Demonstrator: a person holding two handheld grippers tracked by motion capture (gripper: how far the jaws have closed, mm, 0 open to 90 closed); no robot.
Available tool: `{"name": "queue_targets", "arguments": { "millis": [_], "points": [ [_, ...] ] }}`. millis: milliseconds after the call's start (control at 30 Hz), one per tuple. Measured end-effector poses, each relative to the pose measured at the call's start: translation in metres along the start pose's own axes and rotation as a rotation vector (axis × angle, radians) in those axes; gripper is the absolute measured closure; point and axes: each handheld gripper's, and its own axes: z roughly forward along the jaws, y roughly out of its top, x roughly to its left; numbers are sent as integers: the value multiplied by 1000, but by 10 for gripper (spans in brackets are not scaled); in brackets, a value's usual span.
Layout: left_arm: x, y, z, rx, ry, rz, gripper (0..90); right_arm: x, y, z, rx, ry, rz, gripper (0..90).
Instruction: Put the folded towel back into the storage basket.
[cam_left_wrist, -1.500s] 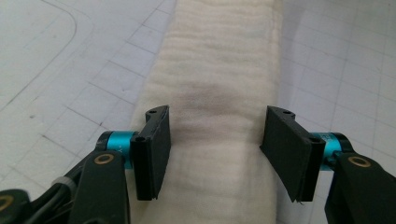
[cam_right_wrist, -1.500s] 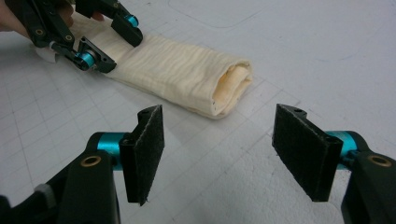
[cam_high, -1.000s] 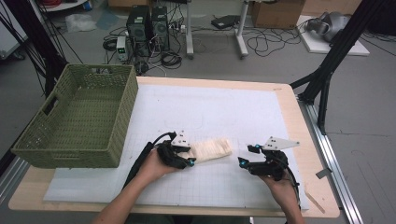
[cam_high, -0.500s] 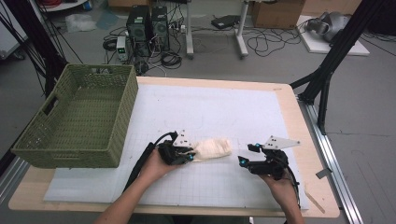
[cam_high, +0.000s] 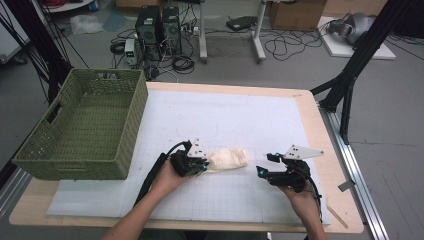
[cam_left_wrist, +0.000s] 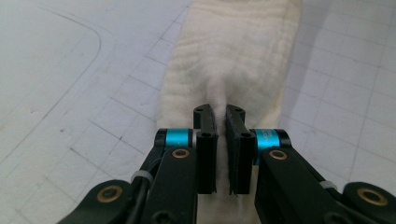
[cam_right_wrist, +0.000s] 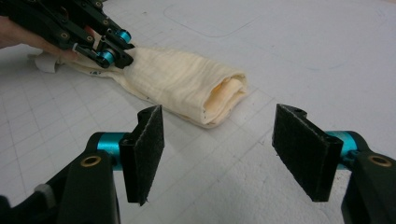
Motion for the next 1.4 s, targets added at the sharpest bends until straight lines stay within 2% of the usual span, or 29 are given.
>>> {"name": "queue_targets", "arguments": {
  "millis": [67, 167, 200, 300, 400, 533, 633, 700, 767, 900, 933, 1067, 1133, 1233, 1400],
  "points": [
    [1, 0, -3, -16, -18, -17, 838, -1, 0, -1, -3, -2, 5, 335],
    [5, -1, -6, -16, -81, -44, 816, -2, -1, -2, -6, -3, 8, 335],
    [6, -1, -6, -8, -98, -49, 786, -2, -1, -2, -5, -4, 10, 335],
    [7, -3, -3, 7, -128, -88, 612, -2, -1, -2, -5, -4, 6, 335],
    [5, -3, 0, 18, -155, -94, 514, -1, -1, -2, 0, -1, 2, 335],
    [5, -3, 1, 20, -160, -88, 468, -2, -1, -2, 0, -1, 4, 335],
    [2, -2, 1, 33, -137, -51, 491, -3, -1, -2, -1, -3, 3, 335],
    [0, 2, 1, 70, -114, 6, 516, -3, -1, -2, 0, -2, 6, 334],
    [-3, 6, 2, 99, -103, 32, 525, -2, -1, -2, 0, -1, 8, 334],
    [-1, 6, 3, 99, -96, 35, 570, -2, -1, -2, -4, -1, 4, 334],
    [-1, 6, 2, 100, -79, 41, 596, -2, -1, -3, -4, -3, 5, 334],
    [4, 7, 3, 98, -78, 32, 723, -1, 0, -2, 0, -1, 6, 333],
    [4, 10, 4, 116, -68, 42, 766, -1, 0, -1, 0, -1, 1, 333],
    [2, 14, 6, 142, -46, 70, 798, -1, 1, 0, -2, 1, -3, 333],
    [1, 16, 5, 148, -32, 62, 820, -1, 2, 0, -6, 2, -2, 333]
  ]
}}
